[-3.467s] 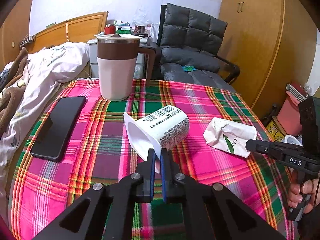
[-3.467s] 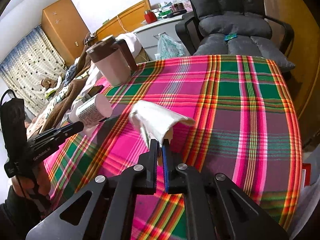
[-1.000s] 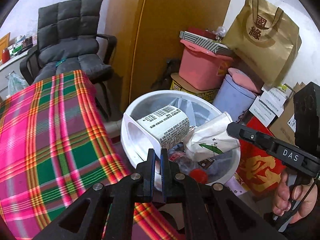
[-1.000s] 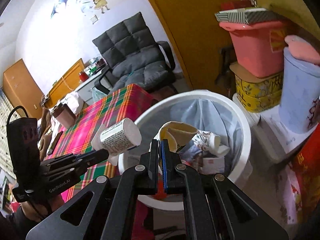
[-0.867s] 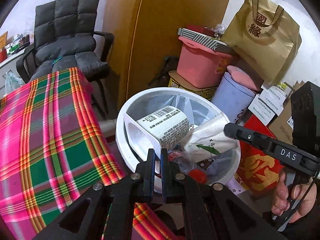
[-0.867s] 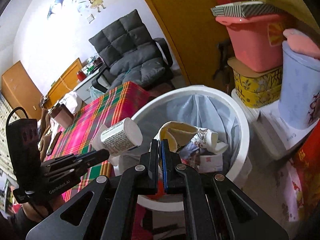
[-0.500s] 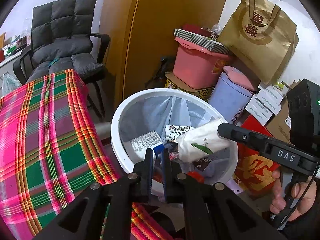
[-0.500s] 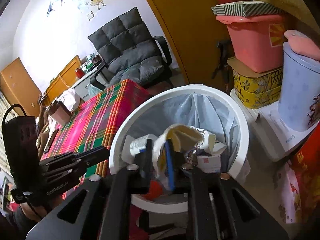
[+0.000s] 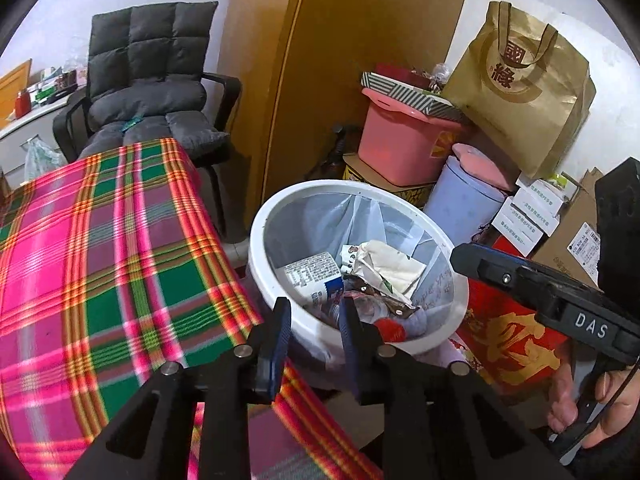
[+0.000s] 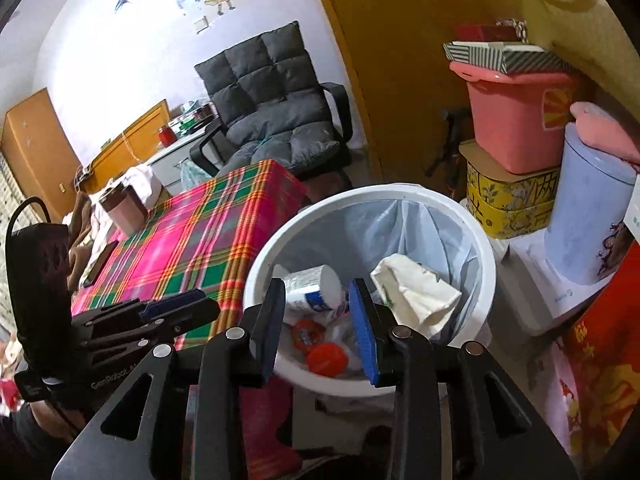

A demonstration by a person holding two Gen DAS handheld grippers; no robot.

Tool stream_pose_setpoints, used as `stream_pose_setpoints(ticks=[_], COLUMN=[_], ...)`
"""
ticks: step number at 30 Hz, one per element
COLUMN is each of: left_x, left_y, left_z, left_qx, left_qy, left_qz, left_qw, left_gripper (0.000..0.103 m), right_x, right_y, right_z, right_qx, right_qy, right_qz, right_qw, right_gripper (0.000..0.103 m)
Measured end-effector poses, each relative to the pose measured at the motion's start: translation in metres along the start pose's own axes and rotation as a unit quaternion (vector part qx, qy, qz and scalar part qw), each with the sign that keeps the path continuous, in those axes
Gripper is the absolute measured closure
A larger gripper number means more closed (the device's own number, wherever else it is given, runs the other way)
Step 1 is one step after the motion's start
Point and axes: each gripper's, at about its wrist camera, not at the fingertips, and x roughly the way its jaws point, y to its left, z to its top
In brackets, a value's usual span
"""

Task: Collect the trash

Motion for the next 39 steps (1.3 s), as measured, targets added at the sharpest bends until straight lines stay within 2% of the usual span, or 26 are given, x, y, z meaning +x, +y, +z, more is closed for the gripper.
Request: stream_pose_setpoints(ticks=[9,14,27,39], left_x=[-0.044,-0.065,-0.105,-0.122], left_y=[0.000,0.004,0.017,0.022], left_z=[-0.019,-0.034,-0.076,-0.098], left_qx=[0.001,-0.007,-0.026,-0.040], left_qy=[-0.026,-0.035,-0.046,-0.045], left_qz=[0.039,0.055,0.096,0.106], left_qw=[0.9989,0.9978,0.9940,0.9925], left_gripper=[0.078,0.078,0.078,0.078], right_x=[-0.015,-0.026,-0.041,-0.045], right_y=[0.027,0.040,0.065,0.079], right_z=[-0.018,-0.026,-0.053,-0.067], right_qx=[-0.029,-0.045,-0.070,-0.089], right_qy=[-0.003,-0.009,-0.011,-0.006], right_qz=[-0.003,-0.007,-0.019,-0.025], right_qw=[1.000,0.999,0.997,0.996], right_gripper=[0.066,0.056,0.056,0.056])
